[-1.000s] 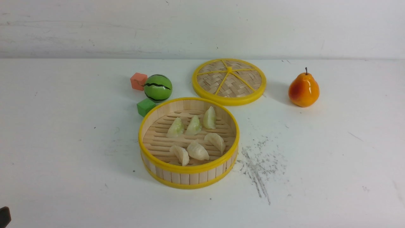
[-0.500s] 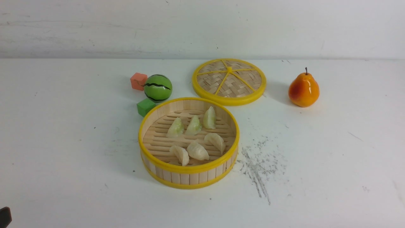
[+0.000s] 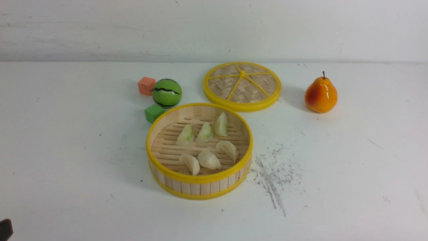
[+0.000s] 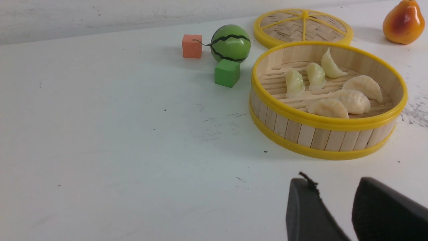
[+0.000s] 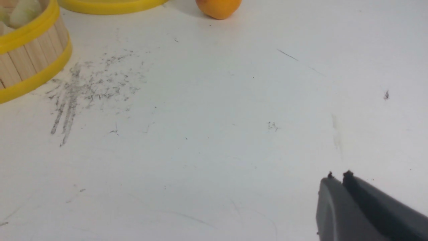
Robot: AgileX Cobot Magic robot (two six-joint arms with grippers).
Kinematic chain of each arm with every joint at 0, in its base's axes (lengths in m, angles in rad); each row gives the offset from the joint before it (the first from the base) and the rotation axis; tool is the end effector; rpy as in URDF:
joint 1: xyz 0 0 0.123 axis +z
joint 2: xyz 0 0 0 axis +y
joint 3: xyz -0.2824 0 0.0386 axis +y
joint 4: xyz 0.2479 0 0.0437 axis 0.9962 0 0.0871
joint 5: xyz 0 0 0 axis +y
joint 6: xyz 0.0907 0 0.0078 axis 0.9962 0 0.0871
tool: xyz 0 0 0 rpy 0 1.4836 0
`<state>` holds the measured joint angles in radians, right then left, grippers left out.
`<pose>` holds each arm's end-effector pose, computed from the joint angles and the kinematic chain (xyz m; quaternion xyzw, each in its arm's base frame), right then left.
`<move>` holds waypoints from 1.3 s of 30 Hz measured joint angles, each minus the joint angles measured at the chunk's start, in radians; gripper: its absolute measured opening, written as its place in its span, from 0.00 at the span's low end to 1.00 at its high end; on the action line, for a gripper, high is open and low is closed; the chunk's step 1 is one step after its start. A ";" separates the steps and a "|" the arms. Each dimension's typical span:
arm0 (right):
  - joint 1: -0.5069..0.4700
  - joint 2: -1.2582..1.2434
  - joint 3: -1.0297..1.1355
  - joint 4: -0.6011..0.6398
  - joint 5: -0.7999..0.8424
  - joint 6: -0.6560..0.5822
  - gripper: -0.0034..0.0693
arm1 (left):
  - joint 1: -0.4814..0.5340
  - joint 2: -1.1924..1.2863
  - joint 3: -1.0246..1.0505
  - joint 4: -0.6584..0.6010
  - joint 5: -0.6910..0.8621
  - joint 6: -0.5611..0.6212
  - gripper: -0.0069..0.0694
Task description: Put the dumplings into the steamer on the white table.
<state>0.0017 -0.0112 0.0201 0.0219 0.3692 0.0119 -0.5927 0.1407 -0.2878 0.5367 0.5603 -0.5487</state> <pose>0.0526 0.0008 0.1737 0.0099 0.8020 0.0133 0.5970 0.0547 -0.0069 0.2577 0.1175 0.7810 -0.0971 0.6056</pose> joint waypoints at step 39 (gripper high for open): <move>0.000 0.000 0.000 0.001 0.000 0.000 0.16 | 0.524 -0.151 0.319 -0.511 -0.192 0.311 0.07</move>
<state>0.0017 -0.0112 0.0201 0.0230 0.3692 0.0119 -0.0690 -0.0102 0.0310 0.0252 0.3681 -0.2373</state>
